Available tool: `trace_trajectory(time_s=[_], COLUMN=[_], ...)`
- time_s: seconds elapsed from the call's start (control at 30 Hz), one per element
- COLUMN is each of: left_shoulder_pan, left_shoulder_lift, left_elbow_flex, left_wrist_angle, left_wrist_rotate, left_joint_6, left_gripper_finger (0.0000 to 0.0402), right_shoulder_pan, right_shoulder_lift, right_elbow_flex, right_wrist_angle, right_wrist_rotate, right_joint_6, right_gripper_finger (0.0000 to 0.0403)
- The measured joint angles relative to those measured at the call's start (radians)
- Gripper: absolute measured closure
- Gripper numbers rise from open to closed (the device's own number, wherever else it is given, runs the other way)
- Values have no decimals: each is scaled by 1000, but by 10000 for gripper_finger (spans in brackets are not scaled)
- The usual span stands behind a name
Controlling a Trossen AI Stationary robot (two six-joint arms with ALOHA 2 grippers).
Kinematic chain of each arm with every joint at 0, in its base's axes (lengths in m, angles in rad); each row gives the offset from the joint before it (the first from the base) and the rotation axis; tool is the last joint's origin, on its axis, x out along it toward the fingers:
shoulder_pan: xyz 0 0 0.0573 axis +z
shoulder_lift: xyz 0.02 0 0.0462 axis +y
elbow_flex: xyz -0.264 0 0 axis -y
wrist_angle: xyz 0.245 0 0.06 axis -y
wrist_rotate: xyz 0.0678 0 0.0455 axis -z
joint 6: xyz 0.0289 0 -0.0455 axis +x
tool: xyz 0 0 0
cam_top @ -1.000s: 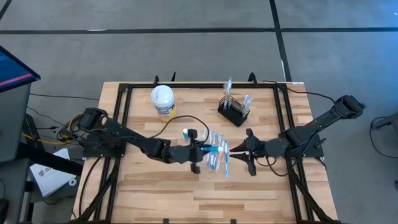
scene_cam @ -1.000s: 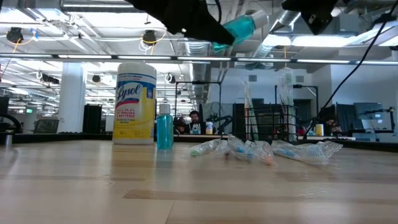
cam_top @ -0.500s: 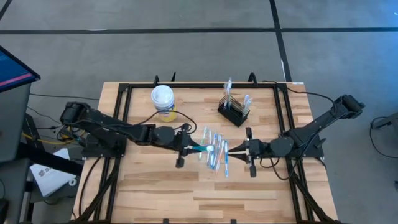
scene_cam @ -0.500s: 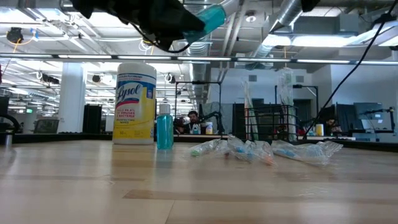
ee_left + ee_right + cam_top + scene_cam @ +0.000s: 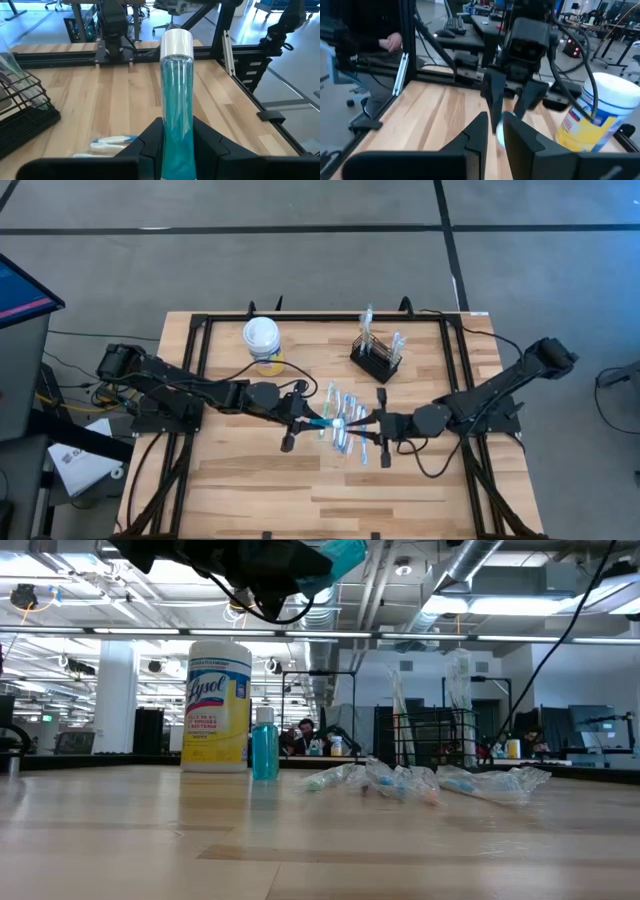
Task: Pick & Place toothbrushing station
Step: Put the right blue mouthwash into the black wire organizer
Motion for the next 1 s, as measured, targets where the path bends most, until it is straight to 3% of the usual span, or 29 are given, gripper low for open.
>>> trace_trajectory(time_s=[0.27, 0.7, 1.0], left_shoulder_pan=[0, 0, 0], left_shoulder_lift=[0, 1, 1], left_elbow_flex=[0, 1, 1], left_wrist_angle=[4, 7, 11], left_wrist_rotate=[0, 18, 18], left_joint_6=[0, 0, 0], left_gripper_finger=[341, 341, 341], right_shoulder_pan=[-26, -35, -53], right_shoulder_lift=[82, 106, 106], right_elbow_flex=[96, 144, 144], right_wrist_angle=[-121, -175, -178], right_wrist_rotate=[0, 3, 2], right_joint_6=[2, 0, -4], right_gripper_finger=[308, 188, 171])
